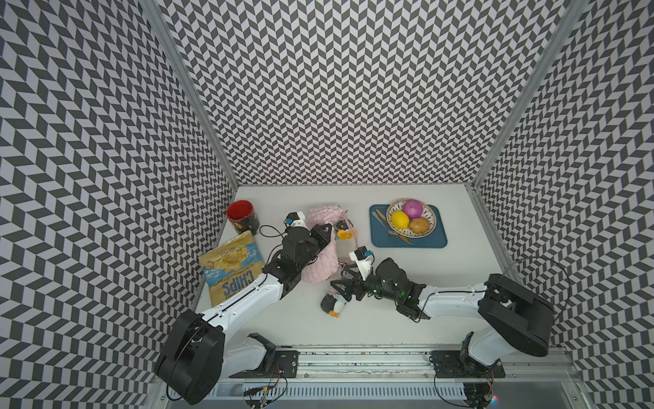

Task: Remove the decoration from the bag
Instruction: Pick up the bag from the center of the board.

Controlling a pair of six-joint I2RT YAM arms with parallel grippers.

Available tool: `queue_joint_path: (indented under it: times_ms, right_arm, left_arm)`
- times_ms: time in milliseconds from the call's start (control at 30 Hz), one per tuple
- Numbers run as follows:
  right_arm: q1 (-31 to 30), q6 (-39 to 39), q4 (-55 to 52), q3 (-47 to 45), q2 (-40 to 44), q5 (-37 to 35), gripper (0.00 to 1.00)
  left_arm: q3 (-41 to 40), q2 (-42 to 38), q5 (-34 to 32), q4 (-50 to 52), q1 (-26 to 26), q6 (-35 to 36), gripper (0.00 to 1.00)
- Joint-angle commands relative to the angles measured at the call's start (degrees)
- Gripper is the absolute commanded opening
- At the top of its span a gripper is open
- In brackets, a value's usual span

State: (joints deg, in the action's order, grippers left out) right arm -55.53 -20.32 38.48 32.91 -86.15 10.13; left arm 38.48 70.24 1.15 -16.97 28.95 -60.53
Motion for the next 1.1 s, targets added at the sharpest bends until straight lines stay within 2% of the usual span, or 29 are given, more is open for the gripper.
queue_joint_path:
  times_ms: [0, 100, 200, 367, 533, 633, 733, 867, 967, 1067]
  right_arm:
    - [1.54, 8.65, -4.51, -1.25, 7.02, -0.84, 0.92]
    - [4.43, 11.57, -8.84, -0.61, 11.13, 0.14, 0.92]
    - [6.09, 18.38, -14.76, 2.08, 12.75, -1.66, 0.92]
    - [11.27, 27.83, -19.67, 5.54, 13.97, -3.11, 0.92]
    - [12.64, 37.46, -14.91, 6.98, 11.52, -12.89, 0.94]
    - [12.64, 40.99, -7.37, 7.85, 8.66, -15.4, 0.95]
    - [12.65, 44.28, -0.91, 9.44, 4.83, -15.06, 0.95]
    - [12.58, 47.13, 1.5, 13.23, -0.73, -11.08, 0.96]
    - [12.74, 48.74, 2.3, 15.83, -4.61, -10.63, 0.96]
    - [13.16, 49.25, 2.19, 17.02, -6.43, -4.51, 0.96]
  left_arm:
    - [3.52, 1.25, 7.84, -4.8, -1.19, 6.17, 0.0]
    - [3.91, 1.91, 11.7, -4.95, -2.48, 10.51, 0.0]
    - [4.52, 2.08, 16.53, -4.49, -4.48, 15.12, 0.0]
    - [8.45, 0.88, 20.17, 4.35, -7.13, 25.34, 0.0]
    - [11.78, -0.33, 24.28, 12.2, -9.32, 31.54, 0.0]
    - [14.88, -0.11, 26.14, 18.63, -9.35, 35.13, 0.0]
    - [15.9, -0.99, 27.22, 22.04, -9.35, 37.83, 0.0]
    - [16.44, -2.41, 28.32, 25.38, -9.35, 40.99, 0.0]
    - [17.33, -3.09, 29.16, 27.99, -9.35, 43.93, 0.0]
    - [17.46, -4.27, 29.61, 29.22, -9.35, 46.58, 0.0]
